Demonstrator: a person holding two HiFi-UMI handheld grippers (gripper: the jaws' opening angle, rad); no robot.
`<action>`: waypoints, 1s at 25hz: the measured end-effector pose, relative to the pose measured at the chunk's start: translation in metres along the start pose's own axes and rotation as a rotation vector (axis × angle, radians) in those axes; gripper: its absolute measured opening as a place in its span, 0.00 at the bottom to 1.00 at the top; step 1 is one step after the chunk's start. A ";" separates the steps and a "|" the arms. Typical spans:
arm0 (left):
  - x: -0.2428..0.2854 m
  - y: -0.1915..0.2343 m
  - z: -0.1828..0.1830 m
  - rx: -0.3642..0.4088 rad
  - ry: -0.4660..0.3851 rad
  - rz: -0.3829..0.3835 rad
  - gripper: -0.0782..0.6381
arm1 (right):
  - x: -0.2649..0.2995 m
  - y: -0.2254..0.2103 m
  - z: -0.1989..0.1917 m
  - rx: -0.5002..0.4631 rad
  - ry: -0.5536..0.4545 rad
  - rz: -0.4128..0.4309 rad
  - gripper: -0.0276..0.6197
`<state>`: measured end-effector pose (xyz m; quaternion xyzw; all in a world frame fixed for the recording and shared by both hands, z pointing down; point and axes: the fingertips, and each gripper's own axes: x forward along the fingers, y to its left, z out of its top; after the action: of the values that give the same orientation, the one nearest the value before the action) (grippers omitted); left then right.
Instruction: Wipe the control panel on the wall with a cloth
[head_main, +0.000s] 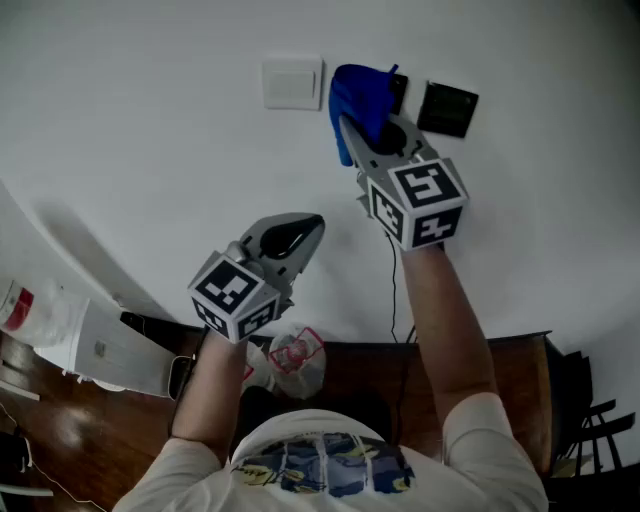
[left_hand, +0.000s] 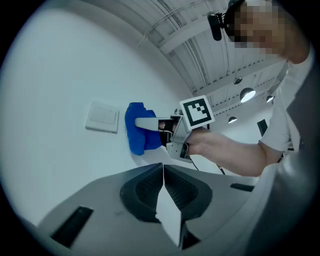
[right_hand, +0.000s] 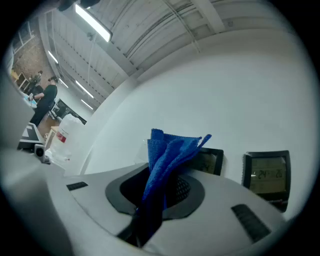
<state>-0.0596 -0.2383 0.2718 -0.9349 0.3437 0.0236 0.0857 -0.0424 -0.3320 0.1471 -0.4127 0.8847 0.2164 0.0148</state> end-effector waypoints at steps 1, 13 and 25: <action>0.000 -0.001 -0.003 0.003 0.005 -0.004 0.12 | 0.002 -0.002 0.000 -0.005 0.006 -0.003 0.16; -0.001 -0.003 -0.012 -0.017 0.020 -0.013 0.12 | -0.034 -0.066 -0.016 0.006 0.038 -0.140 0.16; 0.001 -0.010 -0.012 -0.050 0.010 -0.049 0.12 | -0.051 -0.075 -0.012 0.000 0.017 -0.151 0.16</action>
<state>-0.0522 -0.2337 0.2853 -0.9450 0.3203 0.0257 0.0612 0.0484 -0.3422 0.1404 -0.4802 0.8511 0.2110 0.0235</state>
